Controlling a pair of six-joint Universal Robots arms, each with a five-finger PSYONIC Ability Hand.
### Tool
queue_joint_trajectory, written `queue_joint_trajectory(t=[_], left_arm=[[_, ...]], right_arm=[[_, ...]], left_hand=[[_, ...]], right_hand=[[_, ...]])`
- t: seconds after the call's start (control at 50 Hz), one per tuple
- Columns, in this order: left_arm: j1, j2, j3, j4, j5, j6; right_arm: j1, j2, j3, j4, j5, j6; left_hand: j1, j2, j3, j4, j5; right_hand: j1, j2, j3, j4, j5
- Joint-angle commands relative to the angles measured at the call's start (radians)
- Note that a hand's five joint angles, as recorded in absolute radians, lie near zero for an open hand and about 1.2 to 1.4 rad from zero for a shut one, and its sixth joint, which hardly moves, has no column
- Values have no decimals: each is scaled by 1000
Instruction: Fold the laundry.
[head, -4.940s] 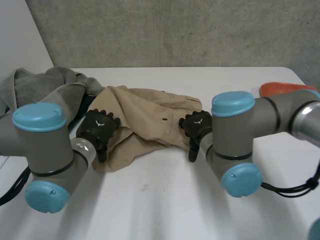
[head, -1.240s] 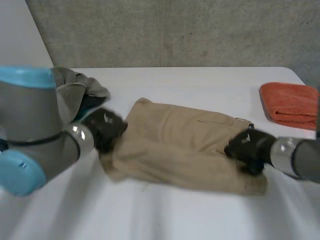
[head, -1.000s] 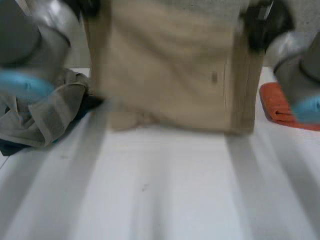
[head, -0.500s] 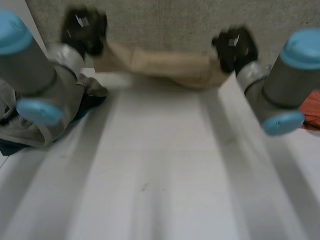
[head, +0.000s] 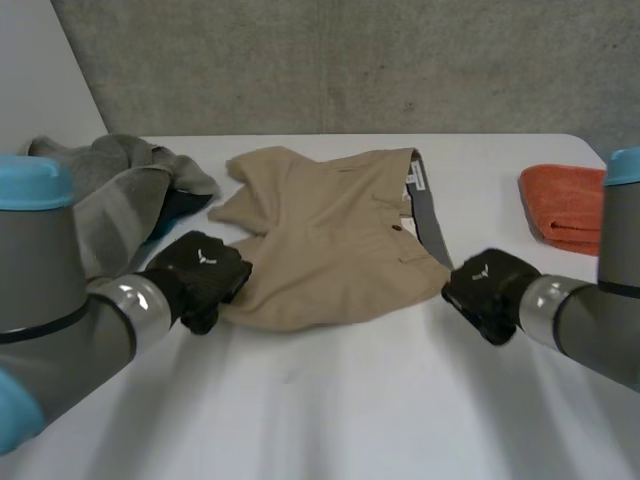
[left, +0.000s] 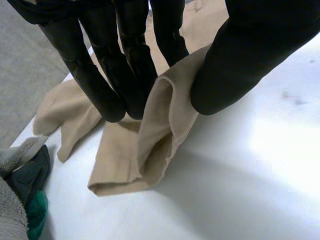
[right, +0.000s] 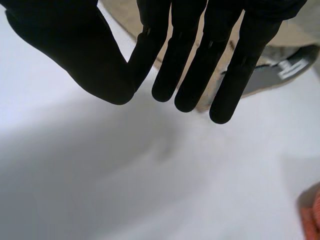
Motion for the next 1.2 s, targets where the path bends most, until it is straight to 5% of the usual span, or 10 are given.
queue_joint_trajectory(t=[0.02, 0.18, 0.4, 0.5, 0.52, 0.64, 0.74, 0.9, 1.08, 1.2], left_arm=[[1, 10, 69, 29, -4, 4], [11, -10, 260, 37, -46, -85], [16, -62, 405, 5, -61, -187], [21, -67, 407, 3, -61, -191], [21, -67, 399, 2, -61, -191], [25, -67, 329, -24, -55, -187], [60, -55, 214, -93, -12, -168], [117, 2, 27, -238, 117, -98], [71, 30, -96, -302, 135, -29], [36, -7, -24, -223, 57, -9]], right_arm=[[16, -9, 82, -234, -12, 204], [65, 121, 102, -609, 52, 332], [110, 333, -74, -670, 95, 296], [119, 428, -171, -666, 129, 295], [118, 442, -186, -670, 147, 292], [96, 355, -144, -664, 182, 303], [23, 151, -32, -554, 74, 292], [-141, -68, 66, -51, -215, 34], [-203, -110, 88, 449, -186, -271], [-181, -66, 16, 327, -158, -137]], left_hand=[[254, 197, 206, 201, 209], [254, 197, 206, 201, 209], [254, 197, 206, 201, 209], [254, 197, 206, 201, 209], [254, 197, 206, 201, 209], [254, 197, 206, 201, 209], [254, 197, 206, 201, 209], [254, 197, 206, 201, 209], [254, 197, 206, 201, 209], [254, 197, 206, 201, 209]], right_hand=[[-533, -527, -530, -533, -534], [-703, -697, -700, -704, -705], [-636, -630, -633, -636, -638], [-247, -240, -244, -247, -248], [240, 246, 243, 240, 238], [304, 310, 307, 304, 302], [304, 310, 307, 304, 302], [304, 310, 307, 304, 302], [304, 310, 307, 304, 302], [304, 310, 307, 304, 302]])
